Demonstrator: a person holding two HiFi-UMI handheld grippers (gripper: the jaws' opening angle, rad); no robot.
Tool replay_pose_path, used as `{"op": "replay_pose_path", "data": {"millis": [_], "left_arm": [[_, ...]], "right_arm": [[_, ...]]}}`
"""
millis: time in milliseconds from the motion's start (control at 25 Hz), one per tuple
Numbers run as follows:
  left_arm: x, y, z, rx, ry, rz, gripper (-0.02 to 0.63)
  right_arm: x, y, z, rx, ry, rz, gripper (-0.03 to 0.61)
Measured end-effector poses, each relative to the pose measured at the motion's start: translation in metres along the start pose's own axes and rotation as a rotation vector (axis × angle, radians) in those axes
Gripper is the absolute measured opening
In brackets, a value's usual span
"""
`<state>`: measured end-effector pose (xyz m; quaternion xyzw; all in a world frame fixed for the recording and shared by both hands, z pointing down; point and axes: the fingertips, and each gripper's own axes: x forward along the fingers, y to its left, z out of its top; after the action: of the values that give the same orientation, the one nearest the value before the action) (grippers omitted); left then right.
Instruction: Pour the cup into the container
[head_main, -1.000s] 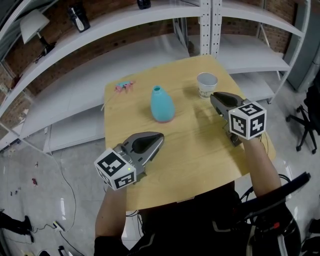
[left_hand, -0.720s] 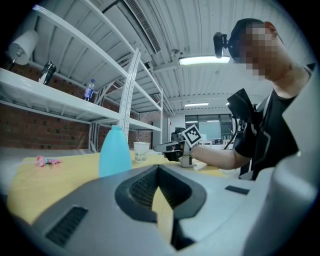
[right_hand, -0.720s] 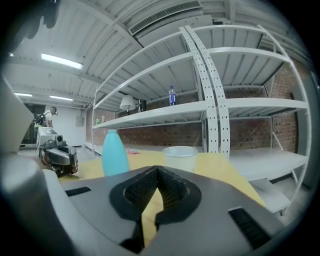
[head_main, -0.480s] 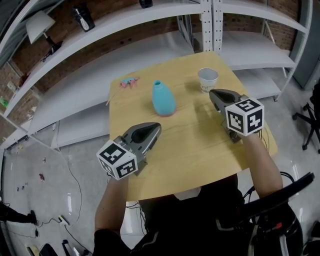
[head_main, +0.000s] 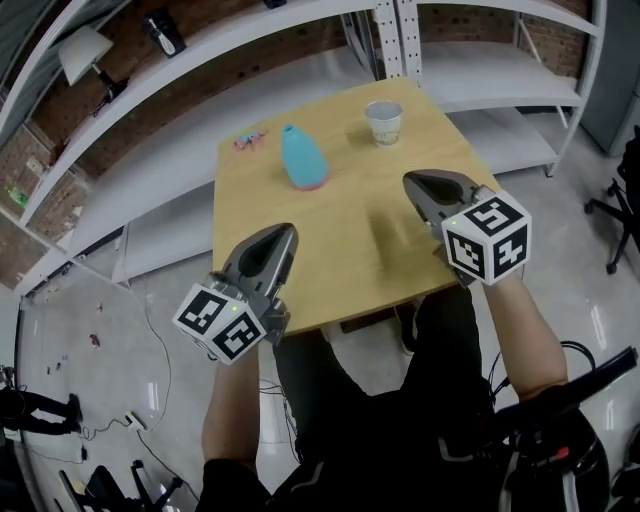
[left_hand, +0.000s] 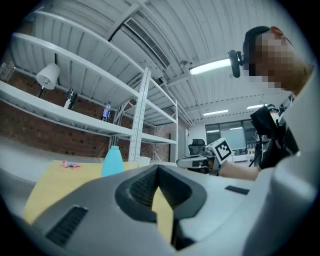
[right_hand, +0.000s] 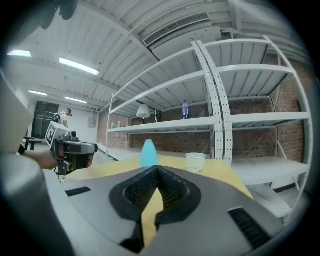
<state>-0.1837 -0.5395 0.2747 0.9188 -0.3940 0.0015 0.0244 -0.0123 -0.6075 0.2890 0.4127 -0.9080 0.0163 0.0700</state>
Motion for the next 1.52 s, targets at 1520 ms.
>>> {"op": "replay_pose_path", "data": {"millis": [1520], "left_arm": [[-0.353, -0.618, -0.065, -0.032, 0.018, 0.143, -0.006]], "right_arm": [[-0.625, 0.303, -0.079, 0.001, -0.029, 0.065, 0.002]]}}
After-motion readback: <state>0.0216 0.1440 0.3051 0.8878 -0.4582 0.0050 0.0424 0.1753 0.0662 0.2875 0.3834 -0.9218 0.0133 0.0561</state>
